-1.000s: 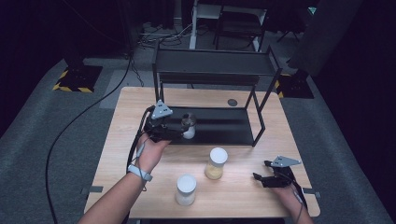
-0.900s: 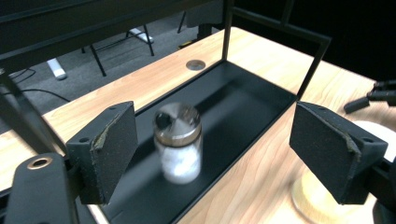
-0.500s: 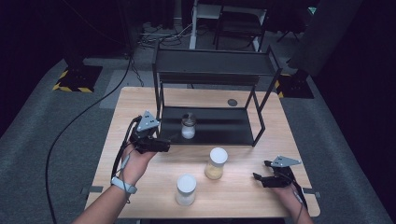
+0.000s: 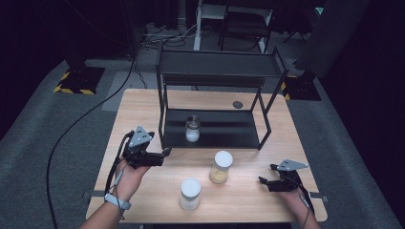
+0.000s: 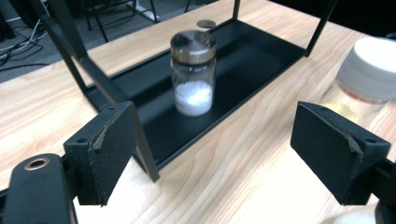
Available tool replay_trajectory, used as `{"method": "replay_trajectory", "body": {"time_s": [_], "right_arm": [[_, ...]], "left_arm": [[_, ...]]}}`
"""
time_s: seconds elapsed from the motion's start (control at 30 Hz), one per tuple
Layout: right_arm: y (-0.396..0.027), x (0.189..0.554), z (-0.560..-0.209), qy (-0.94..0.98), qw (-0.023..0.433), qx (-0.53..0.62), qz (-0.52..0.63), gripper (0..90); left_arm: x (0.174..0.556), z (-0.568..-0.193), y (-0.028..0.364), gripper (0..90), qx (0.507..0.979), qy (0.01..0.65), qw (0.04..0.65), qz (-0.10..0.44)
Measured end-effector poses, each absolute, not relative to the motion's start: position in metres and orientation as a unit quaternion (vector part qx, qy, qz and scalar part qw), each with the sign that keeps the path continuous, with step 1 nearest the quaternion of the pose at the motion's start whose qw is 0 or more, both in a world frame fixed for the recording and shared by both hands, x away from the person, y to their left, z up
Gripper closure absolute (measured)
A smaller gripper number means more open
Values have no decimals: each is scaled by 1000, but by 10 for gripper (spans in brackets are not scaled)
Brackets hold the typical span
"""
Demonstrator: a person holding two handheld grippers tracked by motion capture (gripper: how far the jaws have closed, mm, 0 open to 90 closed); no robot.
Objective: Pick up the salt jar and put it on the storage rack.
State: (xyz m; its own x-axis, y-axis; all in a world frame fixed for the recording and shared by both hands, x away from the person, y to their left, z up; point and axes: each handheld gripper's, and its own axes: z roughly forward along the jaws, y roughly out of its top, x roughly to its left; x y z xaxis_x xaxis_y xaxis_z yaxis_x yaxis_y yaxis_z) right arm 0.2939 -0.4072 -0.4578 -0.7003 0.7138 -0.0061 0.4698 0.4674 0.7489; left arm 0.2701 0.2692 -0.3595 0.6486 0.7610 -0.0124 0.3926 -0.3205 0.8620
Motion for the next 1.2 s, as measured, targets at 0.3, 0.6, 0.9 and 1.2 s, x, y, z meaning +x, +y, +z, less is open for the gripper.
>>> {"method": "replay_trajectory", "body": {"time_s": [0.3, 0.6, 0.9, 1.2], "right_arm": [[-407, 294, -458, 841, 162, 352, 378, 195], [-407, 293, -458, 841, 162, 353, 377, 195], [-407, 293, -458, 841, 162, 354, 377, 195], [-407, 293, -458, 840, 162, 354, 377, 195]], "left_arm": [[262, -386, 279, 145, 786, 384, 441, 199], [256, -409, 282, 145, 789, 396, 424, 202], [253, -425, 278, 145, 798, 397, 402, 208], [257, -433, 274, 145, 809, 405, 377, 198]]}}
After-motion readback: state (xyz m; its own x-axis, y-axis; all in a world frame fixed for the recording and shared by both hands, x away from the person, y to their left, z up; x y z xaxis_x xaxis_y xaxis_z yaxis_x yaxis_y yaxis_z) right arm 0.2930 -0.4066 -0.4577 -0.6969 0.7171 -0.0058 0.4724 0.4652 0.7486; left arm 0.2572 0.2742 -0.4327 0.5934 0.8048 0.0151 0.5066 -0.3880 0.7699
